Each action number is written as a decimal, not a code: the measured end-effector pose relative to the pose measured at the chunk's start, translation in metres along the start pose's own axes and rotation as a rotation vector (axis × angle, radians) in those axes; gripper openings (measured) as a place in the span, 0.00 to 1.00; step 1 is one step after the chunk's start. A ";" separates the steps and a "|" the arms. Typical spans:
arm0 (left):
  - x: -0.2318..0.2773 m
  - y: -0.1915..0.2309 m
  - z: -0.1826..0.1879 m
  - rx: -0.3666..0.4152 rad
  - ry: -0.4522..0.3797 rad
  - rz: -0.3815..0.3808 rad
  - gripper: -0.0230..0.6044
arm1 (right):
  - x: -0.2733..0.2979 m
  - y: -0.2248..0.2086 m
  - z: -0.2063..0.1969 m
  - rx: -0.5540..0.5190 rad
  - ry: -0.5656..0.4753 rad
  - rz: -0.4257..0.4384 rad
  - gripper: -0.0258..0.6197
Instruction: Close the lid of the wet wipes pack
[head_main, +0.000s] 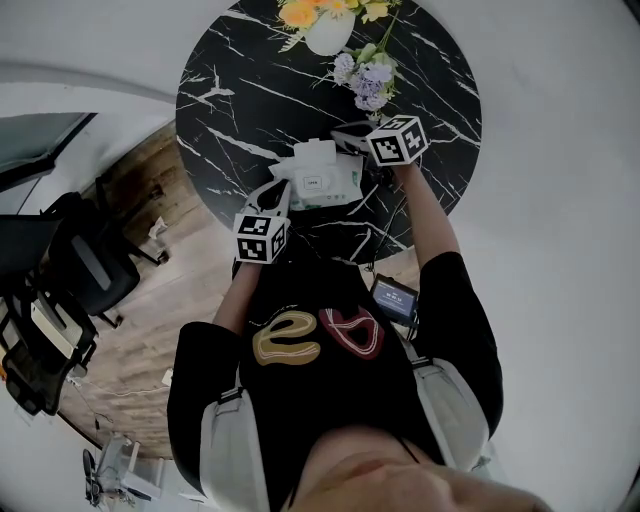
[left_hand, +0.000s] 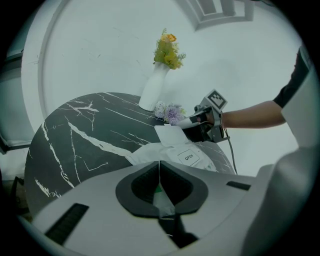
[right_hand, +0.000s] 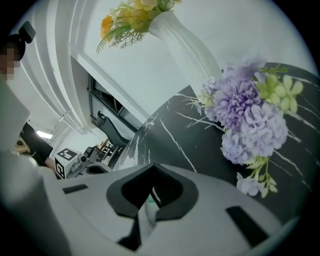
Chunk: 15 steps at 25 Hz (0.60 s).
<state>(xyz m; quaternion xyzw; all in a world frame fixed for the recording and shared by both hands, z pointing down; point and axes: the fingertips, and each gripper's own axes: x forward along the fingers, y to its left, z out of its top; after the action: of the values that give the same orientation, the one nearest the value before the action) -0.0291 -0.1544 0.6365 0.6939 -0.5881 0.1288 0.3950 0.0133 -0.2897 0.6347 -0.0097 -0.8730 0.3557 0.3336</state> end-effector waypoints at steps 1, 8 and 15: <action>0.000 0.000 0.000 0.001 0.000 -0.001 0.07 | 0.000 0.001 0.000 -0.001 -0.003 0.003 0.06; 0.001 0.000 -0.001 0.003 0.002 -0.003 0.07 | -0.002 0.004 0.002 0.002 -0.018 0.019 0.06; 0.000 0.000 0.000 0.003 0.001 -0.003 0.07 | -0.004 0.010 0.004 -0.011 -0.027 0.025 0.06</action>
<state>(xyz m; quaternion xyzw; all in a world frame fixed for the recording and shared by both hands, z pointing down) -0.0287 -0.1545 0.6370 0.6953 -0.5868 0.1292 0.3944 0.0121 -0.2860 0.6239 -0.0175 -0.8792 0.3552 0.3172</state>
